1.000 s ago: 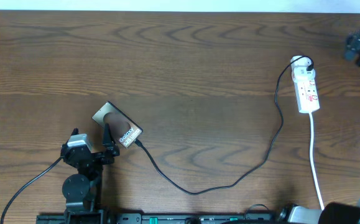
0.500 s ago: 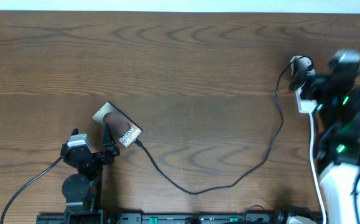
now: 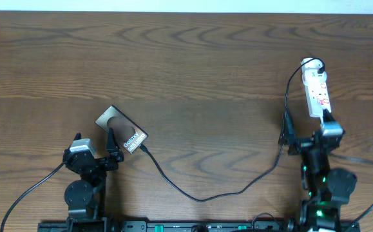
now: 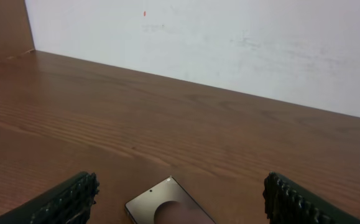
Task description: Plug charger to phone and switch on socket
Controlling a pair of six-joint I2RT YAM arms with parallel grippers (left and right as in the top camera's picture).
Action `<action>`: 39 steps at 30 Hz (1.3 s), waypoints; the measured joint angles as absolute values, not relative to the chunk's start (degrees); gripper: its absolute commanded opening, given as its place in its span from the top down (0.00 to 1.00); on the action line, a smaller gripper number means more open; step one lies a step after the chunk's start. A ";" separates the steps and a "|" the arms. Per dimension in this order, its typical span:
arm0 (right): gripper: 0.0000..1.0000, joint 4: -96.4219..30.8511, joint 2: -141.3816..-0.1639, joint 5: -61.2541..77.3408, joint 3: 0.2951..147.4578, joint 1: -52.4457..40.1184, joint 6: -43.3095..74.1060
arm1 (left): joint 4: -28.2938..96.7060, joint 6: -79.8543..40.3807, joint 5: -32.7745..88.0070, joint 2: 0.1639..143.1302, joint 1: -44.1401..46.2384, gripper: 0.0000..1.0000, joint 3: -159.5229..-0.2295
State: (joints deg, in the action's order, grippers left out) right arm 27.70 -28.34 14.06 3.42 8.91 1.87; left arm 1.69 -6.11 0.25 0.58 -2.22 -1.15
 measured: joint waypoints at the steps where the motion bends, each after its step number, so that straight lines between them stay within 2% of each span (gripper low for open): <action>1: 0.01 26.92 -26.13 13.78 2.26 8.91 1.87 | 1.67 -6.11 0.25 0.58 -2.22 0.13 -1.15; 13: 0.01 -3.27 -3.18 10.26 0.38 7.73 -5.34 | 1.69 -6.09 0.23 0.58 -2.22 0.13 -1.17; 39: 0.01 -3.70 -0.71 5.52 0.38 4.54 -6.98 | 1.69 -6.09 0.25 0.60 -2.22 0.13 -1.17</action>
State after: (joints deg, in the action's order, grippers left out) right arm -3.70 -0.71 5.52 0.38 4.54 -6.98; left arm 1.69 -6.09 0.25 0.60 -2.22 -1.17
